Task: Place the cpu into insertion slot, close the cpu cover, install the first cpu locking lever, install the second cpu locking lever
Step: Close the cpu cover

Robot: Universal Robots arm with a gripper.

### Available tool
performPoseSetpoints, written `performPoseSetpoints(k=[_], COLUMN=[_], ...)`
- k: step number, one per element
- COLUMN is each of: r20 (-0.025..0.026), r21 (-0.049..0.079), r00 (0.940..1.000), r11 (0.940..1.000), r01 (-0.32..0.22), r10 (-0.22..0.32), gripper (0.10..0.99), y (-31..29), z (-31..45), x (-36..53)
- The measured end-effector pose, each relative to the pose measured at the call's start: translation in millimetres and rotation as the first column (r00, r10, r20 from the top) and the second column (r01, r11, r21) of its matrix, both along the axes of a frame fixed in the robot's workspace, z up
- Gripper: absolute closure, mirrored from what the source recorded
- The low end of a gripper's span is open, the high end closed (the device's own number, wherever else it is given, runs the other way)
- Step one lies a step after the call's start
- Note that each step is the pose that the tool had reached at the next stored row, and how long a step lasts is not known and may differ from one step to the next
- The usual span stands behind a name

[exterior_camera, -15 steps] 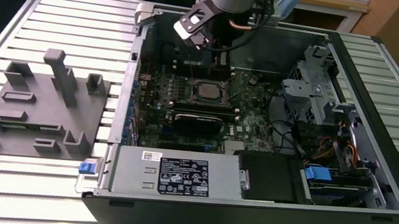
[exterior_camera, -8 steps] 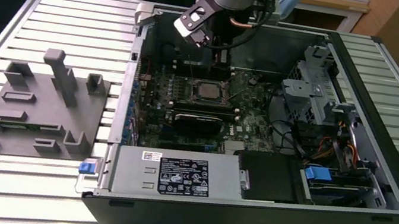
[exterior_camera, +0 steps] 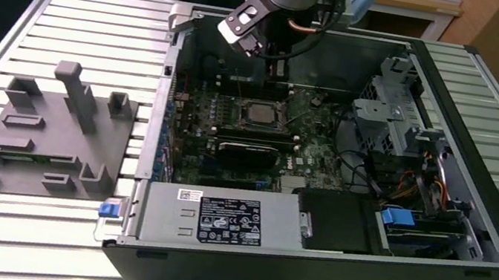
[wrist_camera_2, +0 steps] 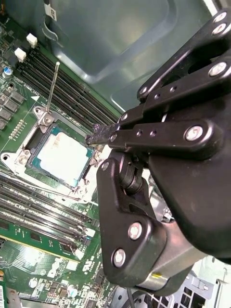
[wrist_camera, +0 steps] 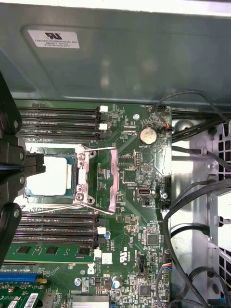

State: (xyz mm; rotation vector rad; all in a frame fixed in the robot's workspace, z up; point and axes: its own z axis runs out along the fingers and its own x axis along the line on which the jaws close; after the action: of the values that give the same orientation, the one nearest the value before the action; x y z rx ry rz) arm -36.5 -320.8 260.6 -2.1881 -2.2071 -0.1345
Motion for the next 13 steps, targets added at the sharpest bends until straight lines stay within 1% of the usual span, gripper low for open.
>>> performPoseSetpoints(k=[5,8,9,11,13], r20=[-0.0003,-0.0014,-0.0019,-0.0022,-0.0022], r21=[0.002,0.002,0.003,0.010,0.011], r00=[1.0000,1.0000,1.0000,1.0000,1.0000], r11=[1.0000,1.0000,1.0000,0.9999,0.9999], r01=[0.000,0.000,0.000,0.000,0.000], r10=[0.000,0.000,0.000,0.000,0.000], gripper=[0.980,0.980,0.980,0.980,0.980], y=[0.0,-0.4,-1.4,-5.0,-8.0], z=[7.1,8.2,8.2,8.3,8.2], x=[-0.1,-0.1,-0.1,-0.2,-0.3])
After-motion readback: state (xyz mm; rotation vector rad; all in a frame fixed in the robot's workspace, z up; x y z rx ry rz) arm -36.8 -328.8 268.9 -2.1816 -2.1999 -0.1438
